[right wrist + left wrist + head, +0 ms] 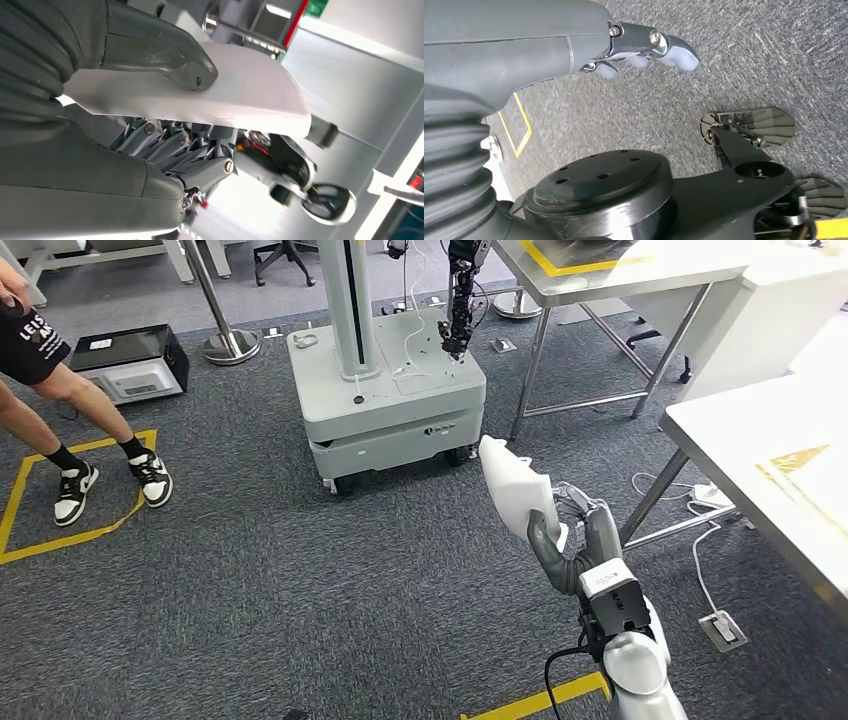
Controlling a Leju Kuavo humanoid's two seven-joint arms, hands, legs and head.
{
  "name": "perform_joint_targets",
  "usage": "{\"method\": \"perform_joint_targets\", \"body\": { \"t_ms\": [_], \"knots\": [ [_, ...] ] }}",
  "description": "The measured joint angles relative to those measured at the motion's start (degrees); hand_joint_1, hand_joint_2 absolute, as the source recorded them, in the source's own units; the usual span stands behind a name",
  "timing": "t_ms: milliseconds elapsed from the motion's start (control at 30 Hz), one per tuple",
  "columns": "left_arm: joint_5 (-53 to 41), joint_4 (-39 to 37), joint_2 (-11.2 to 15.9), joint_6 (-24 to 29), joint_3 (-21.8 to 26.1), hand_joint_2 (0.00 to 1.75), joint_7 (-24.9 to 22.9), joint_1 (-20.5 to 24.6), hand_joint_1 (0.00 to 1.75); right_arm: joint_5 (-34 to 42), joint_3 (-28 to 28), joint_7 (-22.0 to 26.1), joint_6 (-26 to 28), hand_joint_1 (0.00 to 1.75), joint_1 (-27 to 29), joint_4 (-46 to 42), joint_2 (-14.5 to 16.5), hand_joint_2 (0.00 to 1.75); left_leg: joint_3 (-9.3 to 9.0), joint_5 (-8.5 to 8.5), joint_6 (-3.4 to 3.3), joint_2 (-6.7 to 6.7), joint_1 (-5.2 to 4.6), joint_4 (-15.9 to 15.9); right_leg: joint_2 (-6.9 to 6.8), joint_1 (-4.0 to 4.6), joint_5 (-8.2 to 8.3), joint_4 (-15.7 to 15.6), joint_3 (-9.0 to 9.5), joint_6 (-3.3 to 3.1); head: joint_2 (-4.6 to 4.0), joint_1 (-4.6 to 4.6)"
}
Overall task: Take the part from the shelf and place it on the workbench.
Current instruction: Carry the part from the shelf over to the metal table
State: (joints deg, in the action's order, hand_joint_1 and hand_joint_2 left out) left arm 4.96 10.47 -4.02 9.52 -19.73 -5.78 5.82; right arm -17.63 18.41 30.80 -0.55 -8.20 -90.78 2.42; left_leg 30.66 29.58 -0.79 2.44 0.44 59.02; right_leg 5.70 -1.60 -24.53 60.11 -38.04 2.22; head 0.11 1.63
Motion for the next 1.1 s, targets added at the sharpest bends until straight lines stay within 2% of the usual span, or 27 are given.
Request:
{"method": "perform_joint_targets", "body": {
  "t_ms": [67, 100, 133, 167, 200, 233, 300, 333, 367, 433, 467, 500, 533, 600, 633, 667, 700, 733, 767, 833, 867, 900, 933, 967, 1000, 1033, 1100],
  "knots": [
    [0.0, 0.0, 0.0, 0.1, 0.0, 1.75, 0.0, 0.0, 0.0, -0.7, -0.7, -0.1, -0.4, 1.75, -1.2, -1.8, -0.3, 1.75, 0.23, -0.4, -0.72, -1.69, -0.21, -0.3, -3.7, 0.37, -3.37, 5.6, -2.56, 0.05, 0.0, -0.24],
    [0.1, 0.0, -0.1, 0.1, 0.0, 1.75, 0.1, -0.1, 0.0, -0.9, -1.0, 0.0, -0.5, 1.75, -1.8, -2.6, -0.4, 1.75, 0.37, -0.43, -0.89, -2.57, -0.39, -0.2, -4.66, 0.49, -5.41, 9.7, -4.32, 0.11, 0.0, -0.34],
    [0.1, 0.0, -0.1, 0.2, 0.0, 1.75, 0.2, -0.2, 0.0, -1.0, -1.3, 0.2, -0.7, 1.75, -2.2, -3.3, -0.6, 1.75, 0.5, -0.42, -0.96, -3.48, -0.55, -0.2, -4.98, 0.56, -6.85, 13.2, -5.77, 0.15, 0.0, -0.35],
    [0.2, 0.0, -0.2, 0.2, 0.0, 1.75, 0.3, -0.3, 0.0, -1.0, -1.5, 0.3, -0.9, 1.75, -2.5, -3.9, -0.7, 1.75, 0.6, -0.4, -1.02, -4.37, -0.67, -0.1, -5.1, 0.62, -7.37, 15.2, -6.39, 0.12, 0.0, -0.35],
    [0.4, 0.0, -0.3, 0.3, 0.0, 1.75, 0.3, -0.4, 0.0, -1.0, -1.8, 0.5, -1.0, 1.75, -2.7, -4.3, -0.9, 1.75, 0.64, -0.37, -1.08, -5.22, -0.76, -0.1, -5.27, 0.7, -6.85, 14.8, -5.81, 0.03, 0.0, -0.35],
    [0.5, 0.0, -0.3, 0.3, 0.0, 1.75, 0.4, -0.4, 0.0, -1.0, -2.0, 0.6, -1.1, 1.75, -3.0, -4.7, -1.1, 1.75, 0.63, -0.32, -1.1, -6.0, -0.84, 0.0, -5.64, 0.81, -5.52, 12.2, -4.07, -0.13, 0.0, -0.36],
    [0.6, 0.0, -0.5, 0.4, 0.0, 1.75, 0.4, -0.3, 0.0, -1.0, -2.6, 0.8, -1.2, 1.75, -4.2, -5.5, -1.3, 1.75, 0.56, -0.1, -0.98, -7.39, -1.11, 0.1, -7.94, 1.27, -2.74, 4.0, 0.86, -0.8, 0.0, -0.33],
    [0.6, 0.0, -0.6, 0.4, 0.0, 1.75, 0.4, -0.3, 0.0, -1.0, -2.8, 0.9, -1.2, 1.75, -4.9, -5.8, -1.3, 1.75, 0.51, 0.03, -0.8, -7.95, -1.24, 0.2, -8.89, 1.5, -2.0, 1.1, 2.47, -1.21, 0.0, -0.3],
    [0.5, 0.1, -0.7, 0.4, 0.0, 1.75, 0.4, -0.3, 0.0, -0.9, -3.1, 0.9, -1.2, 1.75, -5.6, -6.3, -1.3, 1.75, 0.44, 0.13, -0.58, -8.48, -1.34, 0.2, -9.48, 1.72, -1.73, -0.6, 3.3, -1.6, 0.0, -0.25],
    [0.4, 0.1, -0.8, 0.4, 0.0, 1.75, 0.4, -0.2, 0.0, -0.9, -3.6, 0.8, -1.3, 1.75, -6.5, -7.2, -1.3, 1.75, 0.21, 0.21, -0.07, -9.52, -1.4, 0.1, -8.56, 1.85, -1.57, -1.1, 3.22, -2.23, 0.0, -0.18],
    [0.3, 0.1, -0.8, 0.4, 0.0, 1.75, 0.3, -0.2, 0.0, -1.0, -3.9, 0.6, -1.4, 1.75, -6.8, -7.7, -1.3, 1.75, 0.17, 0.33, 0.25, -9.51, -1.39, 0.1, -7.99, 1.7, -1.36, -1.4, 3.24, -2.51, 0.0, -0.18],
    [0.3, 0.1, -0.9, 0.5, 0.0, 1.75, 0.3, -0.1, 0.0, -1.0, -4.1, 0.5, -1.5, 1.75, -7.1, -8.2, -1.3, 1.75, 0.32, 0.77, 0.65, -8.48, -1.35, 0.5, -7.42, 1.47, -1.15, -1.7, 3.3, -2.76, 0.0, -0.16],
    [0.2, 0.1, -0.9, 0.5, 0.0, 1.75, 0.3, -0.1, 0.0, -1.0, -4.3, 0.3, -1.5, 1.75, -7.4, -8.7, -1.3, 1.75, 0.95, 1.77, 1.05, -6.85, -1.27, 2.0, -6.88, 1.19, -0.92, -1.9, 3.38, -3.0, 0.0, -0.12],
    [0.1, 0.1, -0.9, 0.5, 0.0, 1.75, 0.2, -0.1, 0.0, -1.0, -4.5, 0.1, -1.7, 1.75, -7.8, -9.3, -1.3, 1.75, 3.73, 5.01, 1.69, -3.39, -0.82, 8.2, -5.7, 0.94, -0.72, -2.1, 3.41, -3.24, 0.0, 0.01],
    [0.1, 0.1, -0.9, 0.5, 0.0, 1.75, 0.1, -0.2, 0.0, -1.0, -4.6, 0.1, -1.7, 1.75, -7.8, -9.5, -1.3, 1.75, 5.44, 6.45, 1.86, -2.76, -0.62, 11.8, -5.01, 0.91, -0.67, -2.1, 3.36, -3.3, 0.0, 0.05],
    [0.0, 0.1, -0.9, 0.5, 0.0, 1.75, 0.0, -0.3, 0.0, -1.0, -4.8, 0.1, -1.7, 1.75, -7.7, -9.7, -1.3, 1.75, 6.68, 7.02, 1.97, -2.57, -0.43, 14.3, -4.23, 0.87, -0.66, -2.0, 3.35, -3.29, 0.0, 0.08],
    [-0.1, 0.1, -0.9, 0.5, 0.0, 1.75, 0.0, -0.5, 0.0, -1.0, -5.1, 0.2, -1.6, 1.75, -7.6, -10.1, -1.3, 1.75, 7.03, 6.39, 2.05, -2.52, -0.27, 14.8, -3.4, 0.8, -0.64, -2.0, 3.34, -3.24, 0.0, 0.07],
    [-0.2, 0.0, -0.9, 0.5, 0.0, 1.75, -0.1, -0.6, 0.0, -1.0, -5.5, 0.3, -1.4, 1.75, -7.5, -10.5, -1.3, 1.75, 6.38, 4.75, 2.1, -2.32, -0.1, 13.1, -2.58, 0.68, -0.62, -1.9, 3.35, -3.13, 0.0, 0.07],
    [-0.4, 0.0, -0.9, 0.5, 0.0, 1.75, 0.0, -0.6, 0.0, -1.0, -5.8, 0.5, -1.2, 1.75, -7.5, -10.9, -1.4, 1.75, 4.9, 2.49, 2.2, -1.57, 0.14, 9.6, -1.77, 0.53, -0.62, -1.8, 3.34, -2.92, 0.0, 0.07],
    [-0.6, 0.0, -0.9, 0.5, 0.0, 1.75, 0.0, -0.7, 0.0, -1.0, -6.5, 0.7, -0.8, 1.75, -7.5, -11.6, -1.5, 1.75, 2.04, -0.16, 2.31, 1.43, 0.57, 2.9, -0.33, 0.33, -0.6, -1.4, 3.03, -2.2, 0.0, 0.06],
    [-0.8, 0.0, -0.9, 0.5, 0.0, 1.75, 0.0, -0.7, 0.0, -0.9, -6.8, 0.8, -0.8, 1.75, -7.5, -12.0, -1.6, 1.75, 1.24, -0.48, 2.24, 2.57, 0.61, 1.1, 0.35, 0.25, -0.47, -1.3, 2.72, -1.71, 0.0, 0.05],
    [-0.9, 0.0, -1.0, 0.5, 0.0, 1.75, 0.0, -0.6, 0.0, -0.9, -7.1, 0.8, -0.7, 1.75, -7.3, -12.4, -1.7, 1.75, 1.0, -0.24, 2.0, 3.02, 0.51, 0.6, 1.07, 0.15, -0.23, -1.4, 2.42, -1.17, 0.0, 0.05],
    [-1.0, 0.0, -1.0, 0.5, 0.0, 1.75, 0.0, -0.6, 0.0, -0.9, -7.4, 0.9, -0.7, 1.75, -7.0, -12.7, -1.8, 1.75, 0.91, -0.35, 1.6, 2.5, 0.39, 0.4, 1.83, 0.02, 0.1, -1.6, 2.15, -0.62, 0.0, 0.05],
    [-1.1, 0.1, -1.0, 0.5, 0.0, 1.75, 0.0, -0.6, 0.0, -0.9, -7.8, 0.9, -0.7, 1.75, -6.6, -13.1, -1.9, 1.75, 0.84, -0.58, 1.13, 1.73, 0.37, 0.3, 1.93, -0.11, 0.29, -1.7, 1.94, -0.2, 0.0, 0.04],
    [-1.2, 0.1, -1.0, 0.5, 0.0, 1.75, 0.1, -0.5, 0.0, -0.9, -8.1, 0.9, -0.7, 1.75, -6.3, -13.5, -2.1, 1.75, 0.82, -0.83, 0.61, 0.99, 0.39, 0.1, 0.95, -0.06, 0.02, -1.3, 1.61, 0.08, 0.0, -0.03],
    [-1.2, 0.1, -1.0, 0.5, 0.0, 1.75, 0.2, -0.5, 0.0, -0.9, -8.4, 0.8, -0.7, 1.75, -6.2, -13.9, -2.1, 1.75, 0.81, -1.06, 0.18, 0.16, 0.41, -0.2, -0.7, 0.09, -0.96, 0.2, 0.82, 0.25, 0.0, -0.18],
    [-1.0, 0.1, -1.0, 0.6, 0.0, 1.75, 0.3, -0.6, 0.0, -1.0, -8.6, 0.5, -0.7, 1.75, -6.1, -14.4, -2.2, 1.75, 0.95, -1.2, -0.37, -1.58, 0.18, -0.4, -4.27, 0.44, -4.65, 6.9, -2.29, 0.35, 0.0, -0.44]
  ]
}}
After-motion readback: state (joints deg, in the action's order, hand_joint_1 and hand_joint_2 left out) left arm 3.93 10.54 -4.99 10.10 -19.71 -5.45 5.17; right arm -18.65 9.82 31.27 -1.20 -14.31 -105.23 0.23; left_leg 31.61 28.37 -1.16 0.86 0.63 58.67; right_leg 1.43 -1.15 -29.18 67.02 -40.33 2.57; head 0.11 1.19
